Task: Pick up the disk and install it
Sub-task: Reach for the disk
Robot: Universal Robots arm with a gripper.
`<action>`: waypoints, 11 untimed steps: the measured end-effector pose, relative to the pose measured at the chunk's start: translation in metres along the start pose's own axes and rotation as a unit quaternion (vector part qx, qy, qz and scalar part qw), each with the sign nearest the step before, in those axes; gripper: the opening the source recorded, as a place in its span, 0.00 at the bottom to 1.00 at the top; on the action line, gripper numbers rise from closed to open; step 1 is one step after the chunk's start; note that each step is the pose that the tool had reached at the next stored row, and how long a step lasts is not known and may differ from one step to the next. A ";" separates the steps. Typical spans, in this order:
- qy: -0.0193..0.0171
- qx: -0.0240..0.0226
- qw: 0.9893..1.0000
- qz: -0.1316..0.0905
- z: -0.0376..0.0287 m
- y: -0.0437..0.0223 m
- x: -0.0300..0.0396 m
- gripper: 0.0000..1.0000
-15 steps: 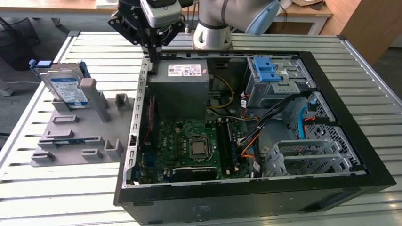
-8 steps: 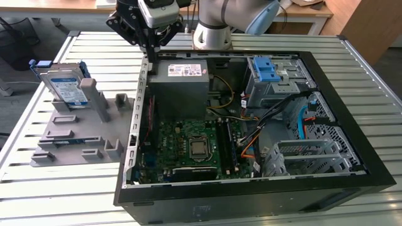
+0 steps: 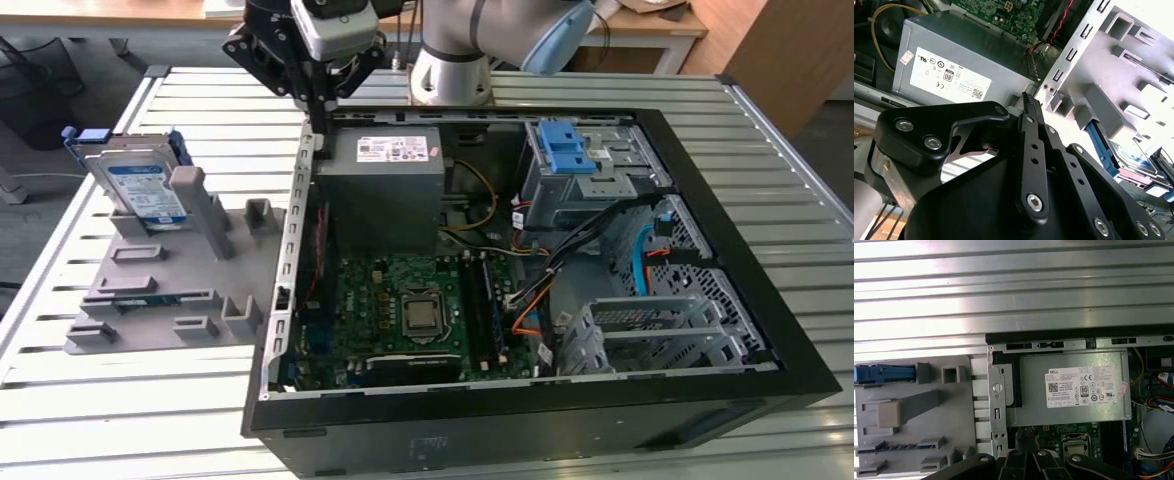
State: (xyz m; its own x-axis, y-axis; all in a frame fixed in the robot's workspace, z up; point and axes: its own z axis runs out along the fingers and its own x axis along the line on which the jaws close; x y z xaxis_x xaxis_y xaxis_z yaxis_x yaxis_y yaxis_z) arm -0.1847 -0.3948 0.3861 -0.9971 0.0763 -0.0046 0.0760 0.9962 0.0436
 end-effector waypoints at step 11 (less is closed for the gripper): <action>0.000 0.000 1.000 0.000 -0.0055 0.0003 -0.0001 0.11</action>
State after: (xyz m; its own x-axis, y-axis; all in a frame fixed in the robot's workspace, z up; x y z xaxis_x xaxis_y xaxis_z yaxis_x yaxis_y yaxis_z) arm -0.1847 -0.3948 0.3917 -0.9971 0.0762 -0.0044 0.0759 0.9962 0.0435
